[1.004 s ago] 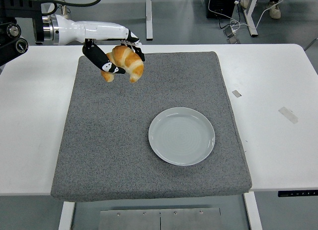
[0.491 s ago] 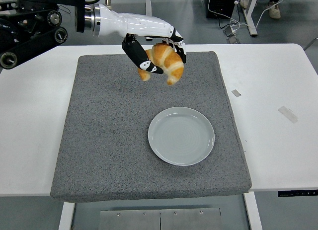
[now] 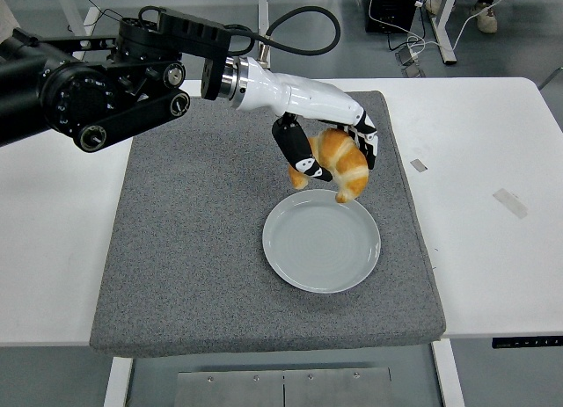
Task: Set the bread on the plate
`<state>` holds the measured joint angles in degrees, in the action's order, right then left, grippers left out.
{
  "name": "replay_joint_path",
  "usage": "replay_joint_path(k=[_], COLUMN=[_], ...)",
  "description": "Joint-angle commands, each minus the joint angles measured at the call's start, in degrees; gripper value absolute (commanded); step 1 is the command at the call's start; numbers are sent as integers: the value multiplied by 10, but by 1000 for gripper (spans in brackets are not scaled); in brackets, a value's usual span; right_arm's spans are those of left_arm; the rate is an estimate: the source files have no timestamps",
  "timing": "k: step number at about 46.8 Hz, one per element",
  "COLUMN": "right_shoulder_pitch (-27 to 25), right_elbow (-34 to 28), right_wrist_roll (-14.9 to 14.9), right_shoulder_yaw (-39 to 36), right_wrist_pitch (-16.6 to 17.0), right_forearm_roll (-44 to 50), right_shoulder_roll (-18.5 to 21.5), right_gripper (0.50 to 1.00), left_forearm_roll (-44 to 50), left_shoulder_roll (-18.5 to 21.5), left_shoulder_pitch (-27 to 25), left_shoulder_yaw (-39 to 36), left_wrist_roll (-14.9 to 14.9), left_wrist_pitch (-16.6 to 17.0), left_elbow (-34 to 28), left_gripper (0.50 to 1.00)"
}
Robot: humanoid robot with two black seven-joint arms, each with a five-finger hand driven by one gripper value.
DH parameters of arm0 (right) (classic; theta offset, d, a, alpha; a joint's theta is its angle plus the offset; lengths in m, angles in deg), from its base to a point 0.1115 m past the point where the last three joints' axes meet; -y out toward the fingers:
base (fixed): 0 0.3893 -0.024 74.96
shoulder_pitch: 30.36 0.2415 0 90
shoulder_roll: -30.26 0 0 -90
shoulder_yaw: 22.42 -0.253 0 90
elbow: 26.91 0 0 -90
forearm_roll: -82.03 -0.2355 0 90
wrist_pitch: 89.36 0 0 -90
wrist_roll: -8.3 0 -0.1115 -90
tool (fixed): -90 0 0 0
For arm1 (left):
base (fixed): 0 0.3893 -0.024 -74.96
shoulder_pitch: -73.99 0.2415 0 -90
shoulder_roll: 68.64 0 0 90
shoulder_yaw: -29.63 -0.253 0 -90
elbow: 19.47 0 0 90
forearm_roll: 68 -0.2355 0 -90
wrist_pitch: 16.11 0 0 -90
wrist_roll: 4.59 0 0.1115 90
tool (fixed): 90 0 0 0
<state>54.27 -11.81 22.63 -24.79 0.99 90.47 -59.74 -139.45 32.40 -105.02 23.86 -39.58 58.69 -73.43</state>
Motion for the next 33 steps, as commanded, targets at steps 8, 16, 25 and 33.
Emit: replay_joint_path(k=[8, 16, 25, 33], right_shoulder_pitch=[0, 0, 0, 0], right_elbow=[-1, -3, -4, -5], right_wrist_roll=[1, 0, 0, 0], right_shoulder_yaw=[0, 0, 1, 1], right_wrist_pitch=[0, 0, 0, 0], right_forearm_roll=[0, 0, 0, 0], right_shoulder_roll=[0, 0, 0, 0], right_gripper=[1000, 1000, 1000, 1000], left_forearm_roll=[-5, -5, -10, -18], left_shoulder_roll=[-20, -40, -48, -48], left_shoulder_pitch=[11, 16, 34, 44], left_shoulder_yaw=[-22, -23, -24, -45], left_wrist_roll=[0, 0, 0, 0], left_wrist_pitch=[17, 18, 20, 30], left_elbow=[17, 36, 38, 38], left_gripper=[524, 525, 525, 525])
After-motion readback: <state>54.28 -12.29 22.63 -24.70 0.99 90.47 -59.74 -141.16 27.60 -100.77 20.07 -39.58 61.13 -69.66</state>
